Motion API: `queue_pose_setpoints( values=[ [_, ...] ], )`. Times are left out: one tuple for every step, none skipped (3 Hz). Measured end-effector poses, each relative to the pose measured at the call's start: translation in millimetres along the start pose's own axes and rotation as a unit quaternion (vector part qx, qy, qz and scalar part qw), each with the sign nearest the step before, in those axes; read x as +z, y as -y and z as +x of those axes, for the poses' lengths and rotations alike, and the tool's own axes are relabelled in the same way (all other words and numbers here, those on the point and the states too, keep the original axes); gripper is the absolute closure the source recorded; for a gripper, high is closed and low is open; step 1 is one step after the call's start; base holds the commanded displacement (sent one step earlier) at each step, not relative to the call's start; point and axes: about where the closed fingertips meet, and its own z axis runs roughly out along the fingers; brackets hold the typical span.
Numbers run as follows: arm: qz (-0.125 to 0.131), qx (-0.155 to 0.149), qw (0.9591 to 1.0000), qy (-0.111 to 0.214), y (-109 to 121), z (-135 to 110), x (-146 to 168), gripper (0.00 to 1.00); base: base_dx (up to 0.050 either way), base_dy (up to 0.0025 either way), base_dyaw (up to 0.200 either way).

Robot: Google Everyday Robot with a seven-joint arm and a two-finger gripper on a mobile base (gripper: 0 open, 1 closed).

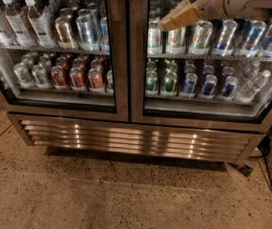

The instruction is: Open right fridge door

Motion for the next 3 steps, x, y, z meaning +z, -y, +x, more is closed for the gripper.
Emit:
queue_pose_setpoints(
  values=[
    [0.025,0.045,0.9987,-0.002,2.0,-0.6,1.0,0.00,0.000,0.00000,0.000],
    [0.027,0.026,0.9993,-0.002,2.5,-1.7,0.8,0.00,0.000,0.00000,0.000],
    [0.040,0.079,0.9961,0.005,-0.5,-3.8,8.7,0.00,0.000,0.00000,0.000]
  ],
)
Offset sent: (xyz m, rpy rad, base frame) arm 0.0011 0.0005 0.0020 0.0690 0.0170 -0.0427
